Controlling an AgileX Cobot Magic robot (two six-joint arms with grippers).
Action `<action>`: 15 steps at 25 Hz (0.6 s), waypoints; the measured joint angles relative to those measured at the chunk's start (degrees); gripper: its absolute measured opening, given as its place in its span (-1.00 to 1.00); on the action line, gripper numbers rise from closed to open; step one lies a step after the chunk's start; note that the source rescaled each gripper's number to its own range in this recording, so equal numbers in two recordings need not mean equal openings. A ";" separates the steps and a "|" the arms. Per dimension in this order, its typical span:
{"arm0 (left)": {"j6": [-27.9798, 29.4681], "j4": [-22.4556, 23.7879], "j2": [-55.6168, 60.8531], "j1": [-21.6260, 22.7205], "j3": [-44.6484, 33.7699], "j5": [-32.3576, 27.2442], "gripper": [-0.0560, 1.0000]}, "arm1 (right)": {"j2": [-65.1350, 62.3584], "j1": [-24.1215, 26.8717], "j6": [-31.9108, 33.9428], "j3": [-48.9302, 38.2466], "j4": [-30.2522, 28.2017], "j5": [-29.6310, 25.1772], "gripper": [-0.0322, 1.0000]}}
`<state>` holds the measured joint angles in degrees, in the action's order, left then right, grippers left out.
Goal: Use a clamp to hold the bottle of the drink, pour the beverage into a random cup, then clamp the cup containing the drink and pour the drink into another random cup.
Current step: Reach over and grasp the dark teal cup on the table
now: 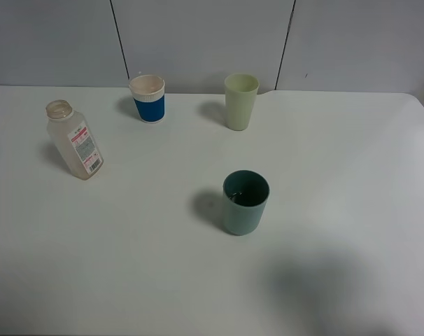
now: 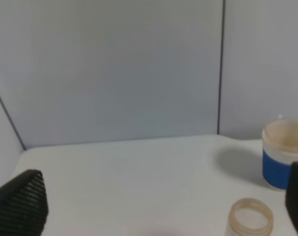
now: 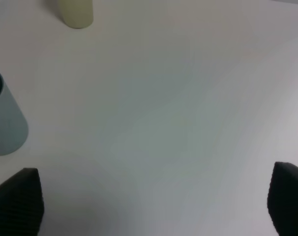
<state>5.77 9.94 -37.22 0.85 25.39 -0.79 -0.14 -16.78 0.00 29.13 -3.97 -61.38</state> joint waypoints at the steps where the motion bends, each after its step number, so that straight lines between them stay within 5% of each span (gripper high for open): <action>1: 0.00 0.00 0.00 0.00 0.00 0.00 0.96 | 0.00 0.00 0.00 0.00 0.00 0.00 0.50; 10: 0.04 0.52 16.47 0.00 8.67 -24.40 0.98 | 0.00 0.00 0.00 0.00 0.00 0.00 0.50; 15: 0.04 0.52 22.23 0.00 9.75 -32.60 0.99 | 0.00 0.00 0.00 0.00 0.00 0.00 0.50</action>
<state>5.81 10.46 -14.98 0.85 35.14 -33.39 -0.14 -16.78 0.00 29.13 -3.97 -61.38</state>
